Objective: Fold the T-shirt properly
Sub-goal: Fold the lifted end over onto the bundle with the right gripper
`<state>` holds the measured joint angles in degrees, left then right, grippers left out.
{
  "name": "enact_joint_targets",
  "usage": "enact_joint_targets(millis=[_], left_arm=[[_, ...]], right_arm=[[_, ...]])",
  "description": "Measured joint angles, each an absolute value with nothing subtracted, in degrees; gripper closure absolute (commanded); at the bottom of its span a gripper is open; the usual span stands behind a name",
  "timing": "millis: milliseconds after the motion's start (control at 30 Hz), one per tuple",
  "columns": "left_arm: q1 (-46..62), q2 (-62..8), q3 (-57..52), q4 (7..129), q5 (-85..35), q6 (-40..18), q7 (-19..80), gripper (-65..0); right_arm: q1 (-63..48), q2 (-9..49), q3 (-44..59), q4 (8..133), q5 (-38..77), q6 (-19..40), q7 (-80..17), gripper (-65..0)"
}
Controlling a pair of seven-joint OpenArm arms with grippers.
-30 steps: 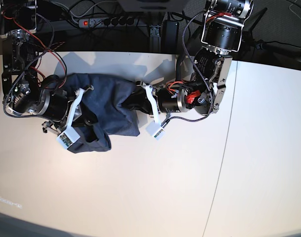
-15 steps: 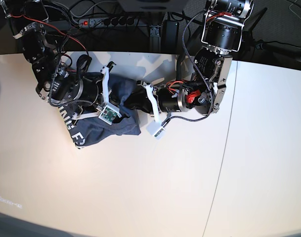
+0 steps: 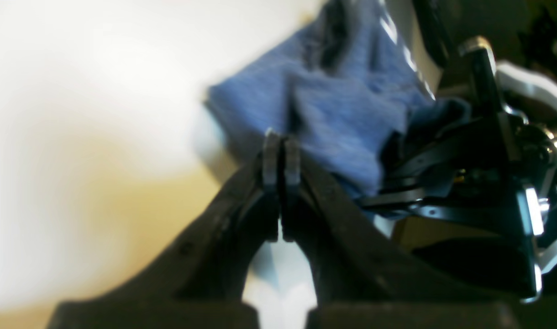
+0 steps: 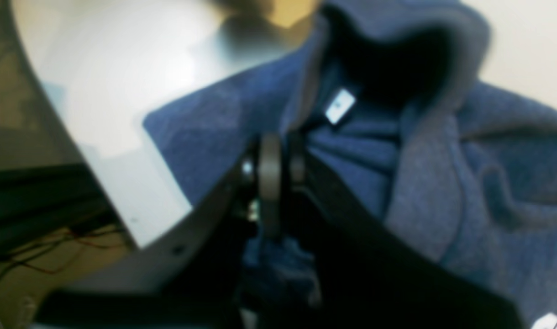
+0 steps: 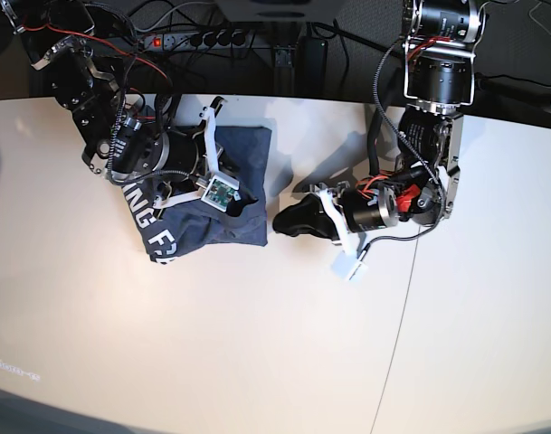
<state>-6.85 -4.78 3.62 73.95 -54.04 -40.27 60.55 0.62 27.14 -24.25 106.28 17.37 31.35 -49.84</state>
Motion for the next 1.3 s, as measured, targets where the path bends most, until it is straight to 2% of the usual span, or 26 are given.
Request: enact_joint_targets(millis=[100, 200, 433, 633, 667, 700, 767, 933, 1300], left_arm=[[-6.48, -5.56, 2.2, 73.95, -54.57, -40.29, 60.95, 0.0], [-6.55, -6.48, 2.02, 73.95, -55.02, -40.29, 61.12, 0.0], [-6.39, -6.68, 1.91, 73.95, -58.11, -40.29, 65.19, 0.0], [-6.33, -7.68, 1.93, 73.95, -58.02, -40.29, 65.21, 0.0], [-6.26, -8.23, 1.93, 73.95, -58.08, -40.29, 65.17, 0.0], [-6.2, -8.75, 1.93, 73.95, -58.06, -40.29, 65.19, 0.0], [-6.15, -10.22, 1.91, 73.95, -58.06, -40.29, 65.41, 0.0], [-5.93, -12.45, 1.96, 73.95, -61.04, -40.29, 66.94, 0.0], [-1.76, -14.28, 1.96, 74.0, -62.43, -40.29, 67.46, 0.0]], right_arm=[[0.62, 26.96, -24.34, 106.3, 18.0, 31.33, -45.84, -14.6], [1.15, 25.54, -24.34, 106.28, 18.11, 31.33, -45.28, -17.3], [4.14, 19.33, -24.34, 106.3, 19.79, 31.33, -45.28, -17.6], [6.26, 15.88, -24.27, 106.3, 19.66, 31.33, -50.54, -17.5], [6.66, 15.86, -24.08, 106.3, 19.66, 31.31, -50.98, -16.4], [6.83, 15.88, -23.27, 106.3, 19.73, 31.31, -51.07, -12.7], [6.83, 15.9, -20.27, 106.3, 19.38, 31.31, -51.29, -0.1], [6.83, 18.61, -14.55, 106.3, 20.95, 31.33, -51.53, 0.0], [4.27, 29.12, -14.13, 106.3, 31.64, 31.33, -57.19, 0.0]])
